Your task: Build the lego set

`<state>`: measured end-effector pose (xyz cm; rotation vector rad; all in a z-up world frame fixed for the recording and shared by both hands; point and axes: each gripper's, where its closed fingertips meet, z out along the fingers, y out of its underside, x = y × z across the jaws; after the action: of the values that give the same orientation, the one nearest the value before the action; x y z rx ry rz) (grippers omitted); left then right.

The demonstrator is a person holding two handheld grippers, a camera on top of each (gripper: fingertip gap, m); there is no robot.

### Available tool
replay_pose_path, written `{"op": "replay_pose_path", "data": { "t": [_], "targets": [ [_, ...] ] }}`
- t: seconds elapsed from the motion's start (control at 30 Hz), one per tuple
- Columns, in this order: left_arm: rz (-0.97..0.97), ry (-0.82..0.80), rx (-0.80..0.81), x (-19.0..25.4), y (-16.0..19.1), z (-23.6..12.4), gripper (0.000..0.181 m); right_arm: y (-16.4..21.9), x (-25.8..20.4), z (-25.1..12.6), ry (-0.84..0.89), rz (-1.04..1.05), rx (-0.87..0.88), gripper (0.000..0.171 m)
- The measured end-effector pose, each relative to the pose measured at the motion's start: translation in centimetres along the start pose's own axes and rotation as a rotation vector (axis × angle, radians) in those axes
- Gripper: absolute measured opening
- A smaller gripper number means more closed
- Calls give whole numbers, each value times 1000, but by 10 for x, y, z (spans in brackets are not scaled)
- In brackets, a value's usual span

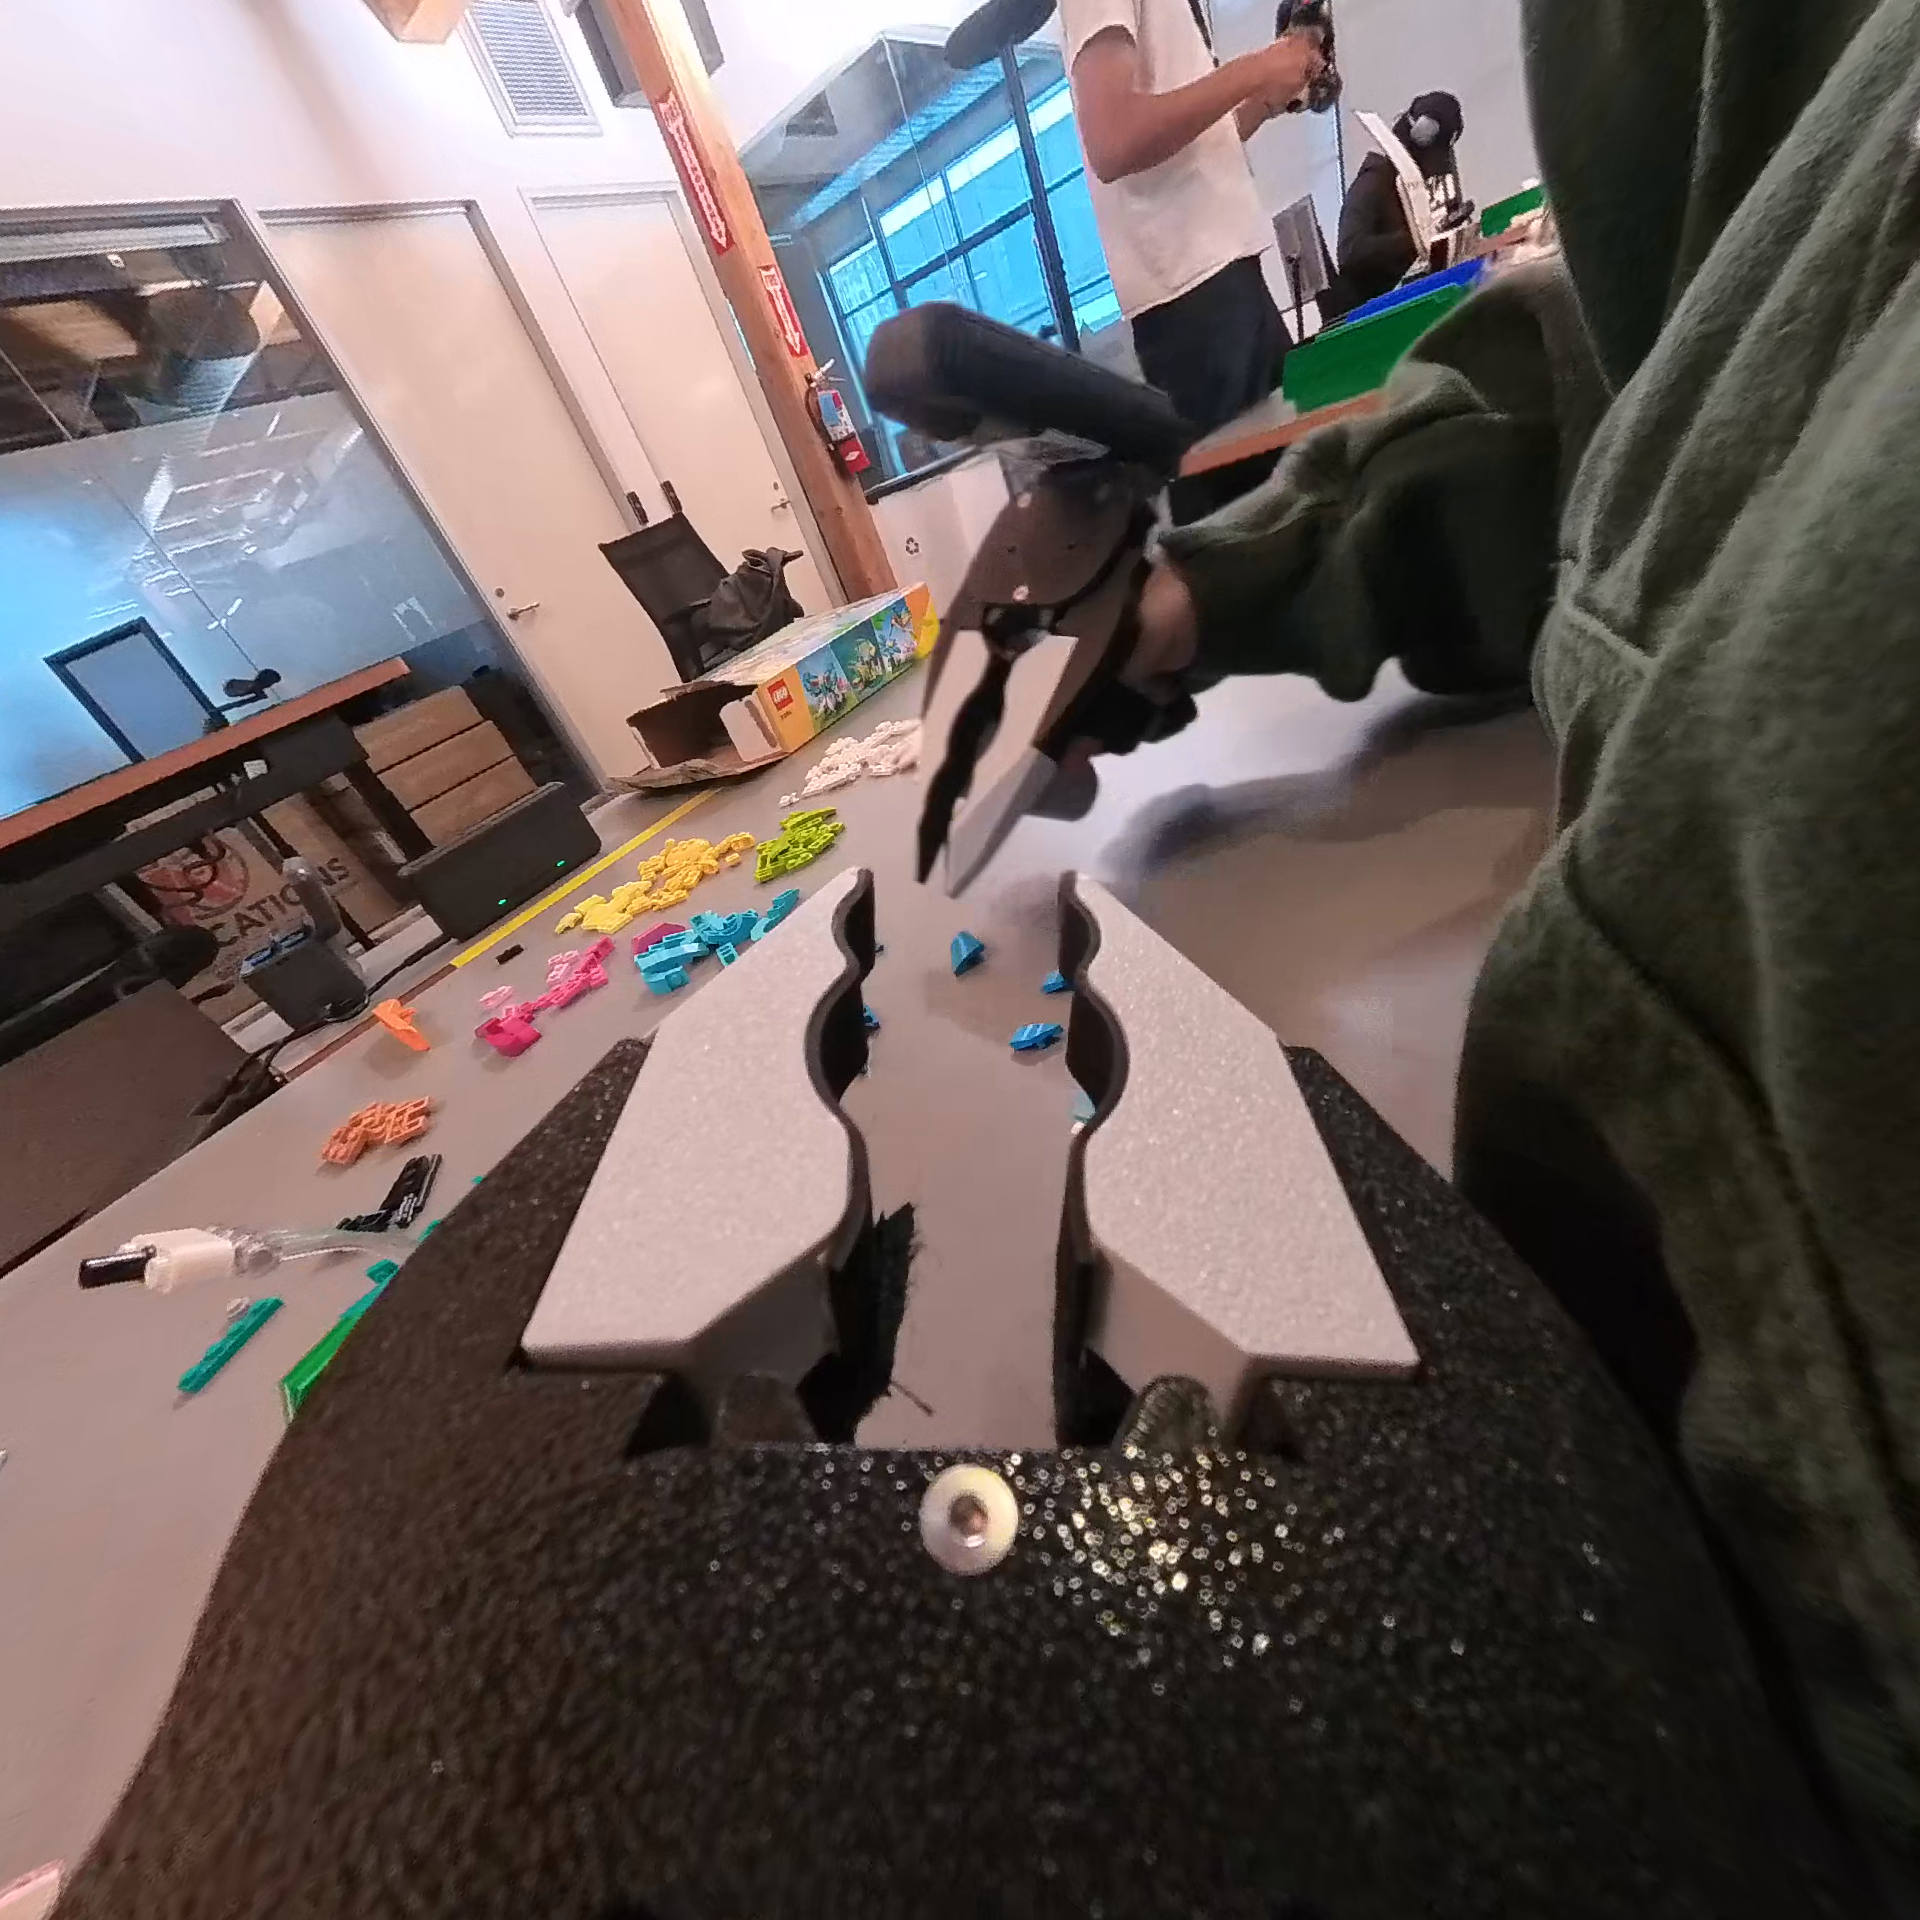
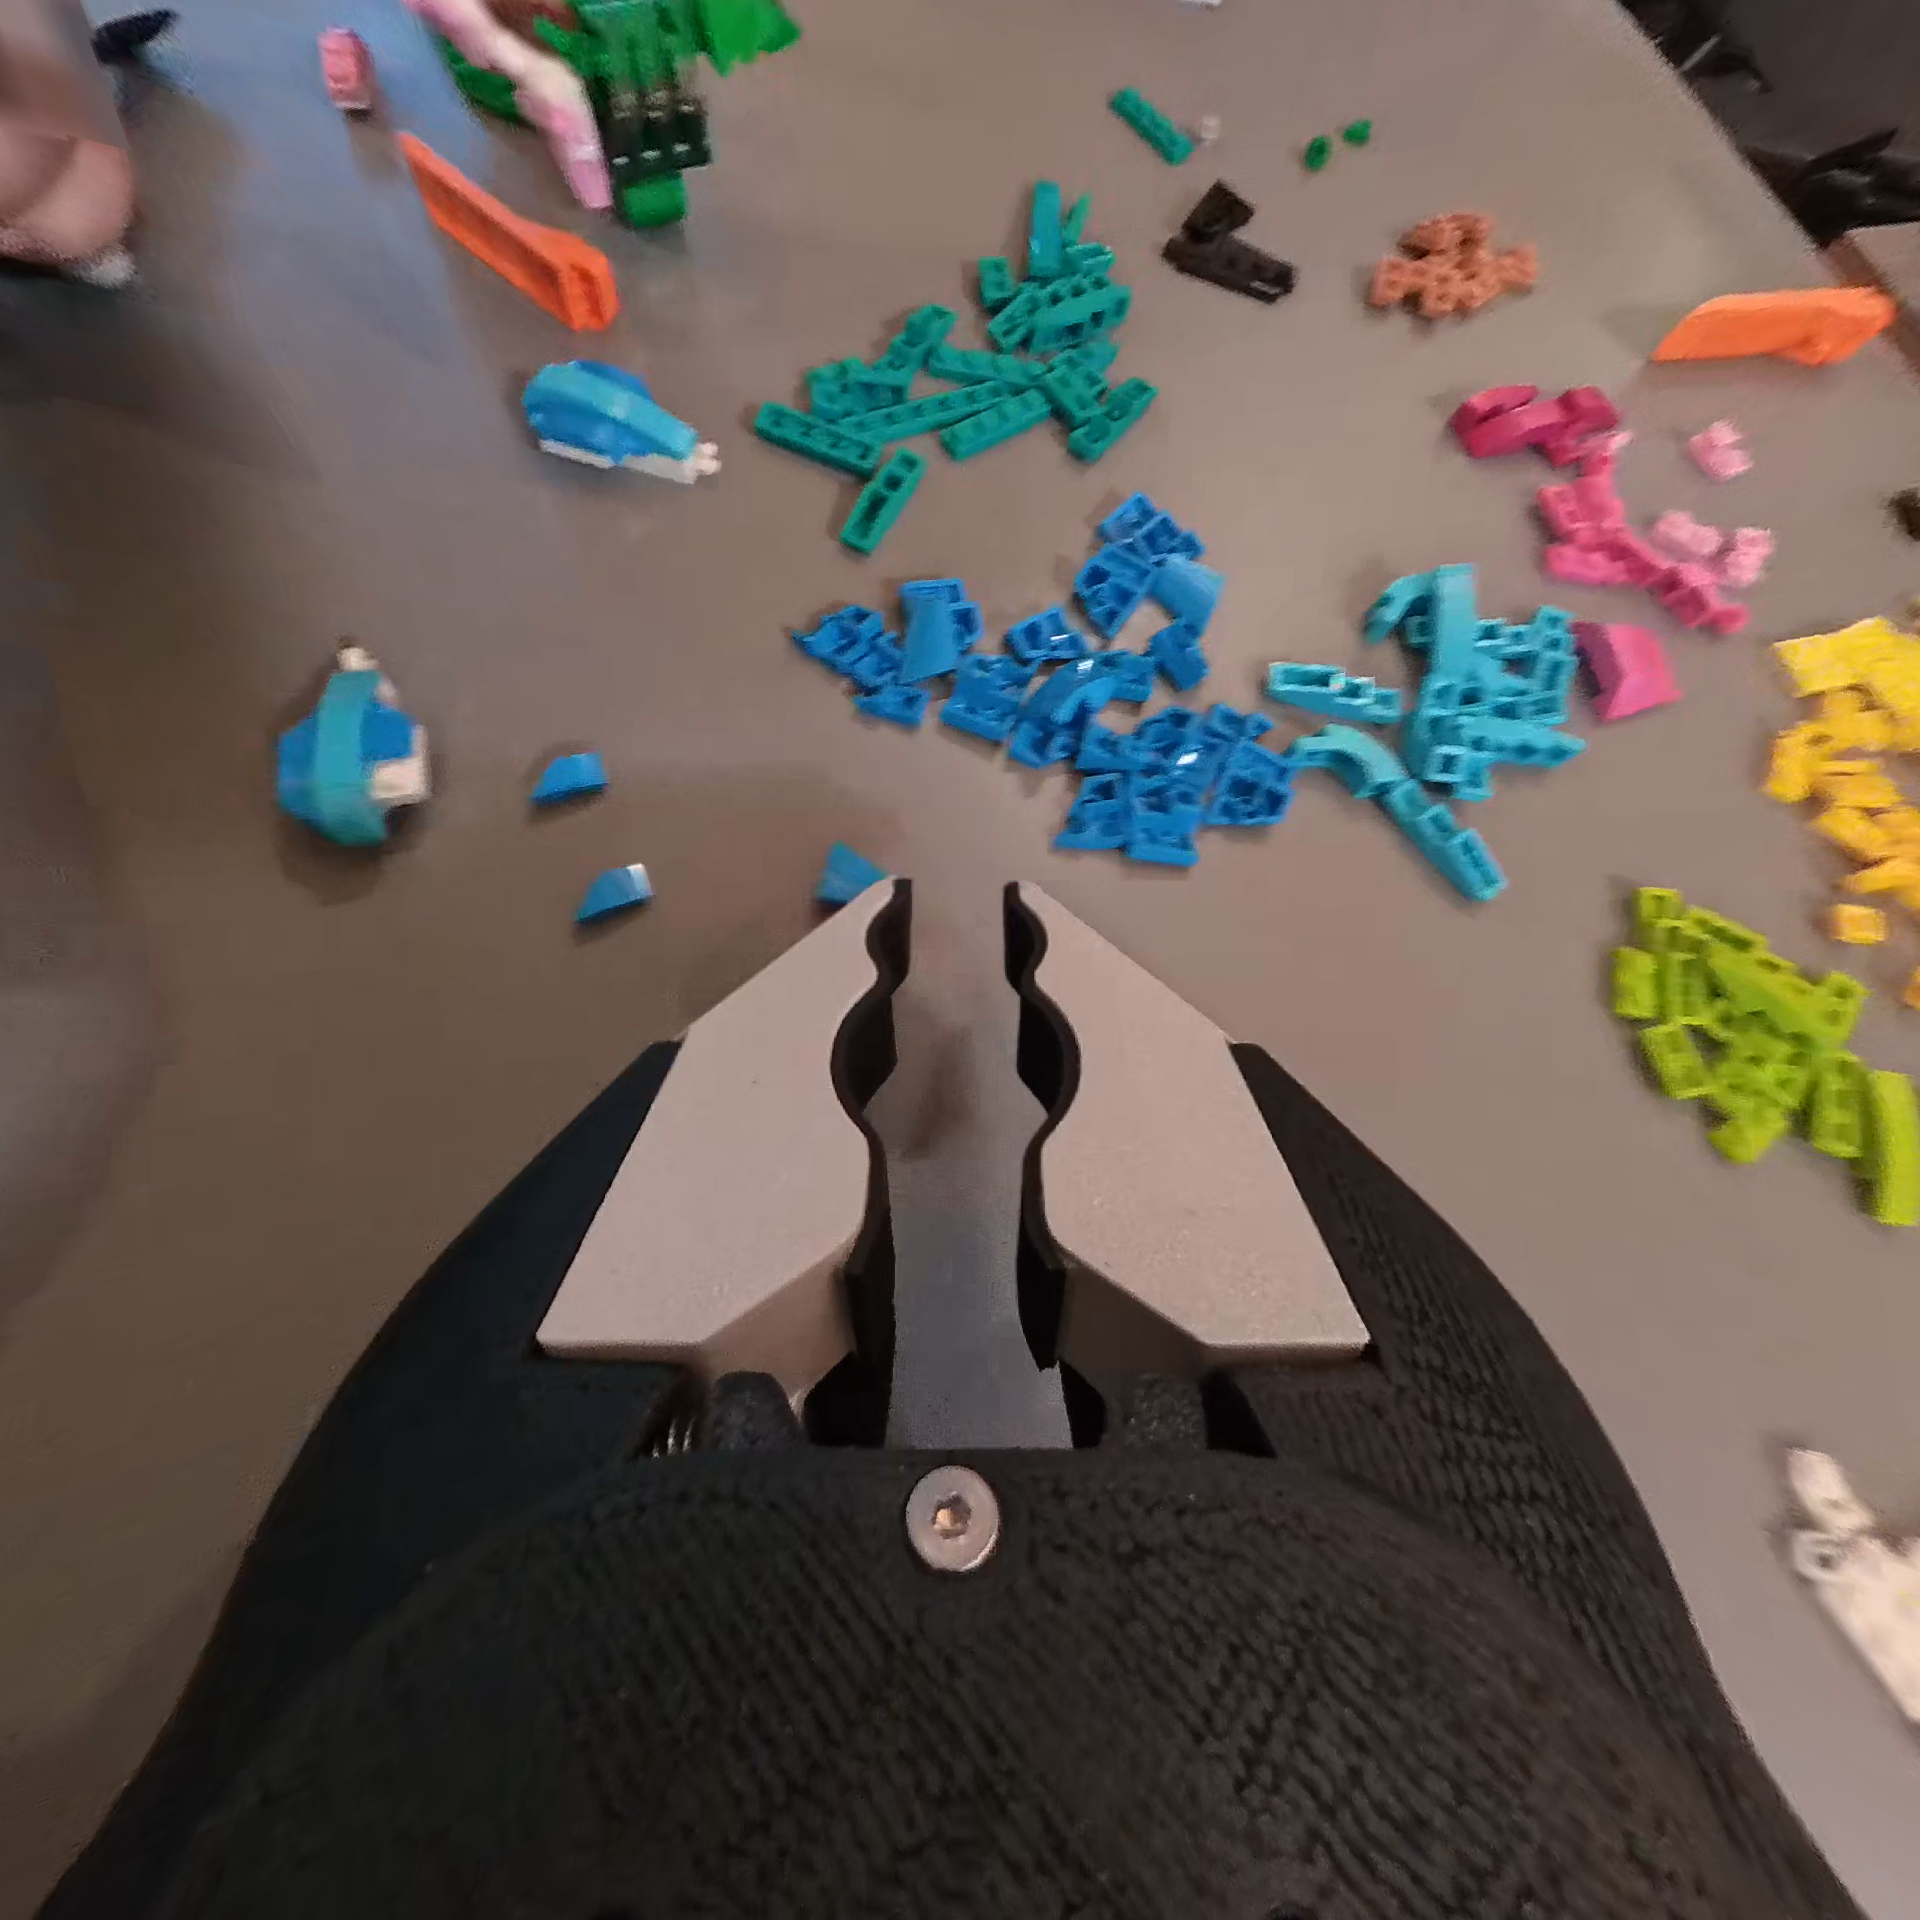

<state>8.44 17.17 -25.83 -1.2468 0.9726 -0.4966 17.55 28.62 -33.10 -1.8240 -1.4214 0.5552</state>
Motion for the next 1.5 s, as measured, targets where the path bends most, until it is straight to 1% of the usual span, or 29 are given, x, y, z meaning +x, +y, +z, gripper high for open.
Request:
{"op": "replay_pose_path", "data": {
  "t": [0.07,0.13,0.2,0.33,0.4,0.6,0.77,0.8,0.87,0.93,1.0,1.1,1.2,1.33,1.43,1.5],
  "targets": [
    [-3,0,1,0,0,0,32,-1,17,5,-7,-5,-41,15],
    [-7,-2,1,-1,0,0,32,2,26,14,-64,5,-106,8],
    [-8,-2,1,-1,0,0,32,6,34,22,-95,9,-155,9],
    [-8,-3,2,-1,0,0,31,7,29,28,-169,20,-204,11],
    [-15,-10,7,-4,-1,-1,31,8,25,28,-168,18,-222,12],
    [-50,-11,26,-7,-3,-2,30,4,23,33,-76,35,-178,14],
    [-35,-3,23,-5,-3,-2,29,1,24,32,-55,43,-168,14],
    [-32,-2,22,-4,-2,-2,29,-1,27,31,-52,62,-154,13],
    [-27,0,20,-3,-2,-2,29,-3,40,30,-16,122,-135,4],
    [-23,0,18,-3,-2,-2,28,2,55,31,40,170,-149,1],
    [-21,1,15,-3,-2,-1,28,3,63,33,63,196,-130,1],
    [-18,0,12,-3,-1,-1,26,0,67,37,54,241,-77,9],
    [-14,1,10,-2,-1,-1,25,2,67,39,36,276,-61,14],
    [-11,1,7,-2,-1,-1,24,-2,72,37,62,248,-47,17],
    [-6,1,5,-1,-1,0,23,-15,73,37,61,184,-30,9],
    [-2,2,3,-1,-1,0,22,-18,69,42,21,152,-67,8]
  ]
}}
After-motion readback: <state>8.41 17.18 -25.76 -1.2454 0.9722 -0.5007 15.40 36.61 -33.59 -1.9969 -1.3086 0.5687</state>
